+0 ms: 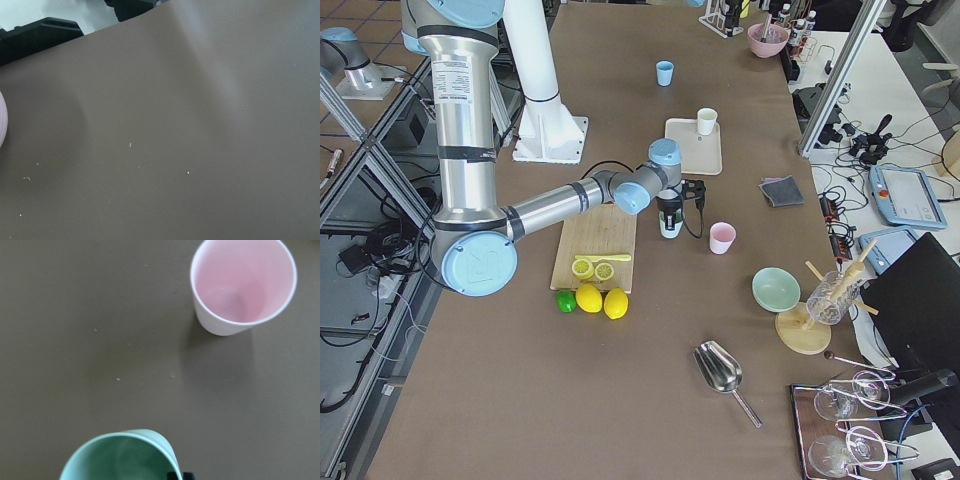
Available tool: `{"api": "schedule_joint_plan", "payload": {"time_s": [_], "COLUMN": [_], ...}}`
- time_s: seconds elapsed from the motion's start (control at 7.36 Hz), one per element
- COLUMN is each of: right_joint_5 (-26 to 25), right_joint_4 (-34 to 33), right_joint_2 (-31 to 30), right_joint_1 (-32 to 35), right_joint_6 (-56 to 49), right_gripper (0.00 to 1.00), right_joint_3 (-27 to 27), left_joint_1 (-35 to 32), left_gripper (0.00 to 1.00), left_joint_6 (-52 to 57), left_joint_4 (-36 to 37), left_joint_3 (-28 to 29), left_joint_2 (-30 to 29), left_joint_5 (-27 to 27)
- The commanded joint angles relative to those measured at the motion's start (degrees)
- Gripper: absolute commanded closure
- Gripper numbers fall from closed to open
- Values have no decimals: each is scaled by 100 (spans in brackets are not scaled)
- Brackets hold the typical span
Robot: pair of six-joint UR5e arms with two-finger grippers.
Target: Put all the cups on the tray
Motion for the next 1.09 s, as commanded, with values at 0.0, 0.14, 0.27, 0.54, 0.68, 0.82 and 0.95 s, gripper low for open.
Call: {"api": "schedule_joint_plan", "payload": {"time_s": [0.0,0.14,0.27,0.54,0.68,0.82,0.95], "right_joint_5": [-468,-732,-926,-1130,-1130,-1139,-1313], "right_joint_4": [-904,-1337,-1454,-1447,-1438,-1420,-1403], "right_joint_2": [1252,1868,2396,2761,2753,2753,2761], "right_joint_1": [-627,-918,-1182,-1421,-1422,-1422,-1430], "right_joint_6": [1189,1610,1927,1983,1922,1896,1878], "right_gripper": [100,100,100,100,100,71,1], "right_joint_3": [-24,-215,-556,-911,-938,-981,-1025], "left_joint_1": [9,9,26,61,70,70,88], "left_gripper": [2,2,2,2,2,2,2], "left_joint_6": [-10,-10,-53,-89,-89,-89,-106], "left_joint_4": [0,0,-9,-26,-26,-26,-35], "left_joint_3": [19,28,2,10,19,10,10], "left_joint_2": [10,10,44,45,45,45,45], "left_joint_5": [-1,-1,-1,8,8,8,8]}}
